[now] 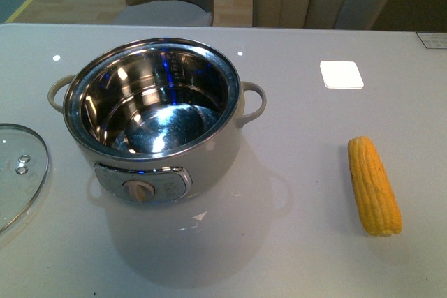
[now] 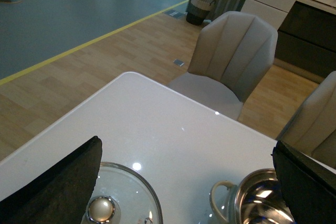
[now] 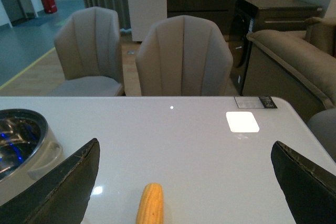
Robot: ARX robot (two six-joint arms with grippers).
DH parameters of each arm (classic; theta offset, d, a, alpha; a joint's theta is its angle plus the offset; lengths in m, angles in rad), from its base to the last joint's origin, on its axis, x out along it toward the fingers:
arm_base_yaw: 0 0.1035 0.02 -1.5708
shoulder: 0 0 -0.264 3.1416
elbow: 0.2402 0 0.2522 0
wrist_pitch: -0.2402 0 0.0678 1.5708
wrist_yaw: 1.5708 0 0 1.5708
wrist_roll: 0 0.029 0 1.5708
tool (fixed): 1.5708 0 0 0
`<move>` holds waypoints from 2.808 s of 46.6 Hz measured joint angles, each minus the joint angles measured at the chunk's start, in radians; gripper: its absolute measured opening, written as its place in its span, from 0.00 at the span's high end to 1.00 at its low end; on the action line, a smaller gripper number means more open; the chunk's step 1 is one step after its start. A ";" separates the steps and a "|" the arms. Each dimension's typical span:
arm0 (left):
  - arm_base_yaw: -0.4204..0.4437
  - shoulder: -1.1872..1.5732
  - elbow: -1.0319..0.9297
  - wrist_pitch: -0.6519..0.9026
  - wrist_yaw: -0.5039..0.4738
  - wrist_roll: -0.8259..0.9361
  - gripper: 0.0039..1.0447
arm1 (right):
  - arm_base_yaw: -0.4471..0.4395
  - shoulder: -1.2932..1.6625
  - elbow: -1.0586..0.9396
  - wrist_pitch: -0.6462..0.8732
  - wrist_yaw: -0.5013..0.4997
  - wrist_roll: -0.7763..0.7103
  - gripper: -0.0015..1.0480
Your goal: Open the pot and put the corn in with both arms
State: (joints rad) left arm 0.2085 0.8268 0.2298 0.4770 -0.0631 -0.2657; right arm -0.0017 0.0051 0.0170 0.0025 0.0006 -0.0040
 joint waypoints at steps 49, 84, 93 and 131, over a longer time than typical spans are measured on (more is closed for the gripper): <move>-0.206 -0.437 -0.218 -0.087 0.063 0.255 0.97 | 0.000 0.000 0.000 0.000 0.000 0.000 0.08; -0.206 -0.816 -0.217 -0.473 0.063 0.256 0.97 | 0.000 0.000 0.000 -0.001 0.000 0.000 0.08; -0.206 -0.821 -0.217 -0.476 0.063 0.256 0.97 | 0.000 0.000 0.000 -0.001 0.000 0.000 0.08; -0.207 -0.821 -0.217 -0.476 0.063 0.258 0.06 | 0.017 0.481 0.204 -0.447 0.011 0.061 0.08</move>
State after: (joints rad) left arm 0.0017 0.0055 0.0124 0.0006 -0.0002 -0.0078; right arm 0.0151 0.4866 0.2214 -0.4442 0.0116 0.0570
